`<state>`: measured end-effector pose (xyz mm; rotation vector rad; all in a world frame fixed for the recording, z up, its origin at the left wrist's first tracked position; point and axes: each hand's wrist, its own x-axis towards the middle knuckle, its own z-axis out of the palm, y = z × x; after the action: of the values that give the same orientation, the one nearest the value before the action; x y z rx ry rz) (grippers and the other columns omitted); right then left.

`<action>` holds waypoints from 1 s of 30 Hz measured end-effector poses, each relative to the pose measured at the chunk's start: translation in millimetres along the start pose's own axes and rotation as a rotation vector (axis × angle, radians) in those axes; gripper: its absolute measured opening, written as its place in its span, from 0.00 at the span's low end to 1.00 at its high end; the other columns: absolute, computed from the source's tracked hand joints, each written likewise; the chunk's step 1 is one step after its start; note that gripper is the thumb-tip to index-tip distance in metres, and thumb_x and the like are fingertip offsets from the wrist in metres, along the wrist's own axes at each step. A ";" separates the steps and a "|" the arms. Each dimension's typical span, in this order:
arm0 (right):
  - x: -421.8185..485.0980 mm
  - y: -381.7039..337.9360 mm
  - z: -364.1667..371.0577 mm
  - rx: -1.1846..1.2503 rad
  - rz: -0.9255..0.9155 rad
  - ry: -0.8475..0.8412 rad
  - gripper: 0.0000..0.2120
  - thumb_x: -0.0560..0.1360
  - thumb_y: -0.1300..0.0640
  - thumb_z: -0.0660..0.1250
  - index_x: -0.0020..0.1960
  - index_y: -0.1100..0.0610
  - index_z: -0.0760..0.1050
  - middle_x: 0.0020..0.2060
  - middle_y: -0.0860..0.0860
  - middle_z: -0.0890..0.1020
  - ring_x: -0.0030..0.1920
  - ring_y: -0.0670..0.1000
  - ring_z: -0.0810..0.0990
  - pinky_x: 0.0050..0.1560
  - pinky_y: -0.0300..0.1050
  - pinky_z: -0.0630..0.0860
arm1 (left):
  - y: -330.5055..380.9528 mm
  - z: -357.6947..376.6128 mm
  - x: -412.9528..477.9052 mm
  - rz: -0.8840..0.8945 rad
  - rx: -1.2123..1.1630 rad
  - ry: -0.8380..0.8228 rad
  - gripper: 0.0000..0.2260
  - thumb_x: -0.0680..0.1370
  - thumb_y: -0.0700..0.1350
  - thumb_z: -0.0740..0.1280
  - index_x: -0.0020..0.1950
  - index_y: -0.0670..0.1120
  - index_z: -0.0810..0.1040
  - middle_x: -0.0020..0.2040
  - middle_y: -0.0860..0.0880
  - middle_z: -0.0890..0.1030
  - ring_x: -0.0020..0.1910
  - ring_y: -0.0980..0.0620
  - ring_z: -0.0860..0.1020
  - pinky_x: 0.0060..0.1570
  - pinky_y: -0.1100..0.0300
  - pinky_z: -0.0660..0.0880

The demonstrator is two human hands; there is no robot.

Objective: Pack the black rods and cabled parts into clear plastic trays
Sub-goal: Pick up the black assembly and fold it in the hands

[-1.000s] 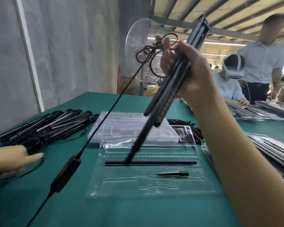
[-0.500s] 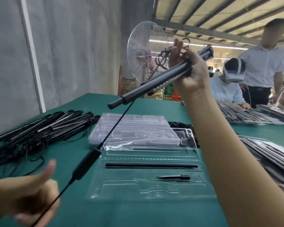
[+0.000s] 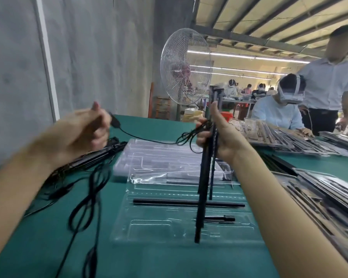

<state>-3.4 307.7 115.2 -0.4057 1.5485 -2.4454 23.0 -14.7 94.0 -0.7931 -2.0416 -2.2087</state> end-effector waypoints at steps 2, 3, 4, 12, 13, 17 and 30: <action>0.1 7.5 -0.8 -0.171 0.020 -0.002 0.23 0.69 0.46 0.69 0.54 0.62 0.70 0.34 0.50 0.73 0.26 0.44 0.67 0.27 0.33 0.69 | 16.9 32.3 22.0 0.099 0.042 0.039 0.15 0.74 0.59 0.67 0.41 0.48 0.81 0.32 0.50 0.78 0.32 0.52 0.78 0.34 0.60 0.77; 0.7 9.8 -0.2 -0.231 0.027 -0.015 0.23 0.69 0.47 0.70 0.55 0.63 0.71 0.36 0.51 0.73 0.26 0.44 0.66 0.26 0.34 0.67 | 25.5 49.6 33.3 0.144 0.059 0.035 0.14 0.75 0.57 0.65 0.42 0.49 0.83 0.35 0.49 0.81 0.36 0.51 0.81 0.39 0.59 0.79; 0.1 10.7 0.6 -0.272 0.042 -0.039 0.24 0.67 0.48 0.71 0.56 0.63 0.72 0.38 0.51 0.73 0.26 0.44 0.65 0.25 0.35 0.66 | 32.1 64.9 42.6 0.170 0.085 0.031 0.13 0.77 0.55 0.63 0.43 0.49 0.83 0.38 0.49 0.82 0.41 0.52 0.82 0.43 0.58 0.79; 3.9 30.0 -5.5 -0.360 0.010 -0.237 0.20 0.70 0.57 0.72 0.60 0.56 0.74 0.60 0.51 0.79 0.24 0.44 0.66 0.25 0.35 0.66 | 61.6 136.4 91.8 0.259 -0.127 0.169 0.15 0.83 0.50 0.51 0.50 0.46 0.76 0.44 0.53 0.81 0.51 0.54 0.77 0.61 0.45 0.69; 4.8 31.7 -4.2 -0.310 -0.025 -0.214 0.20 0.71 0.58 0.72 0.61 0.56 0.74 0.61 0.51 0.79 0.24 0.44 0.65 0.25 0.35 0.65 | 64.1 141.0 96.4 0.266 -0.205 0.175 0.17 0.83 0.51 0.50 0.50 0.45 0.76 0.44 0.51 0.81 0.52 0.53 0.78 0.60 0.43 0.69; 7.4 31.9 3.0 -0.204 -0.162 -0.055 0.19 0.72 0.62 0.71 0.62 0.57 0.72 0.43 0.54 0.82 0.22 0.45 0.65 0.24 0.36 0.64 | 68.1 155.4 108.7 0.288 -0.489 0.132 0.23 0.83 0.51 0.47 0.49 0.42 0.78 0.41 0.47 0.82 0.47 0.49 0.79 0.60 0.44 0.73; 0.8 -21.0 -14.3 -0.122 -0.247 0.087 0.04 0.75 0.59 0.66 0.47 0.58 0.78 0.25 0.46 0.73 0.23 0.43 0.69 0.32 0.39 0.63 | 17.3 95.3 73.7 -0.113 -0.144 -0.031 0.16 0.75 0.49 0.63 0.62 0.46 0.76 0.45 0.49 0.82 0.37 0.53 0.80 0.36 0.59 0.80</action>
<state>-9.8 328.4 128.5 -0.5485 1.7863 -2.5881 -2.4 95.5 139.0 -0.7446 -2.0069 -2.4421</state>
